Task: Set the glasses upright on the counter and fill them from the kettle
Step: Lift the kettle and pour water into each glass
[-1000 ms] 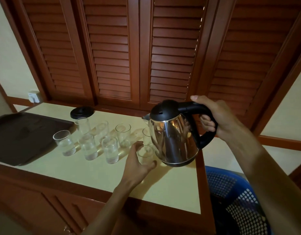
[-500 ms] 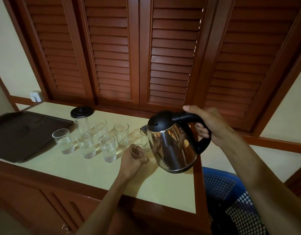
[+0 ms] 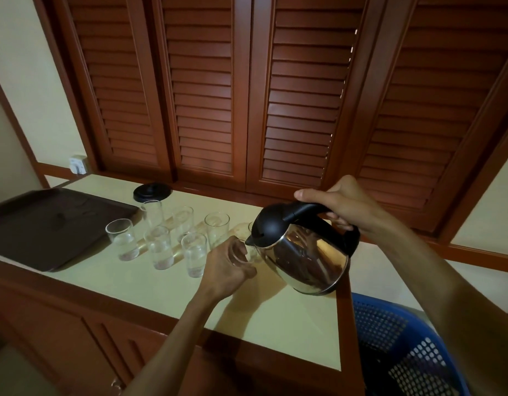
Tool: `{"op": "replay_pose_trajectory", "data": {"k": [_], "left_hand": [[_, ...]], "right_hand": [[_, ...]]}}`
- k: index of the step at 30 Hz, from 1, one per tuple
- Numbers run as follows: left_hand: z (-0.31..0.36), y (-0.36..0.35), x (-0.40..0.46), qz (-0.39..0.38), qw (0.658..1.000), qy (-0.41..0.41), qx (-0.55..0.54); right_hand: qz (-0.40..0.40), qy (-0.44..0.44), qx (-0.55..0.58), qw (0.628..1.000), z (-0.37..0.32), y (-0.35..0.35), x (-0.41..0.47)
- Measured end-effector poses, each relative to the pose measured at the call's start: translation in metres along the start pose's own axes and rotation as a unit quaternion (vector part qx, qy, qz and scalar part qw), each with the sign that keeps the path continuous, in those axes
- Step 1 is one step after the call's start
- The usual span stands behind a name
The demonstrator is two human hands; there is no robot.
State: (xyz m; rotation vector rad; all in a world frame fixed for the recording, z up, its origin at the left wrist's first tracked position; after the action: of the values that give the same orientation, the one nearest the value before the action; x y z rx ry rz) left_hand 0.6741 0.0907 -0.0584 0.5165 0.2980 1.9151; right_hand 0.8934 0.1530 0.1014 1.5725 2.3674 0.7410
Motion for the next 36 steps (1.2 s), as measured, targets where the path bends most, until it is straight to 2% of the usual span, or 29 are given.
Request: {"op": "replay_pose_trajectory", "data": {"k": [4,13,36], "left_hand": [[0.002,0.001,-0.002,-0.006,1.000,-0.019,0.021],[-0.005,-0.005,-0.002,-0.028,1.000,-0.001,0.000],[-0.033,-0.004,-0.009,-0.046,0.997,0.056,-0.007]], "right_hand": [[-0.016,0.020,-0.051,0.998,-0.019,-0.001,0.005],[-0.034,0.028,-0.169,0.985,-0.053,-0.003,0.014],[-0.020,0.016,-0.227,0.974,-0.096,0.026,0.007]]}}
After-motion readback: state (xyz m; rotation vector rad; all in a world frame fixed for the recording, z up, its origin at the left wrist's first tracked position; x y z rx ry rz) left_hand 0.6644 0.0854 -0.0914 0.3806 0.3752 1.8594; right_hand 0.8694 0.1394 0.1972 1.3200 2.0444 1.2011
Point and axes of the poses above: each hand's wrist, its own x-axis towards the middle knuckle, its own y-axis out of the back of the hand, z = x × y, the point moved 9 cm from there along x, towards the middle knuckle
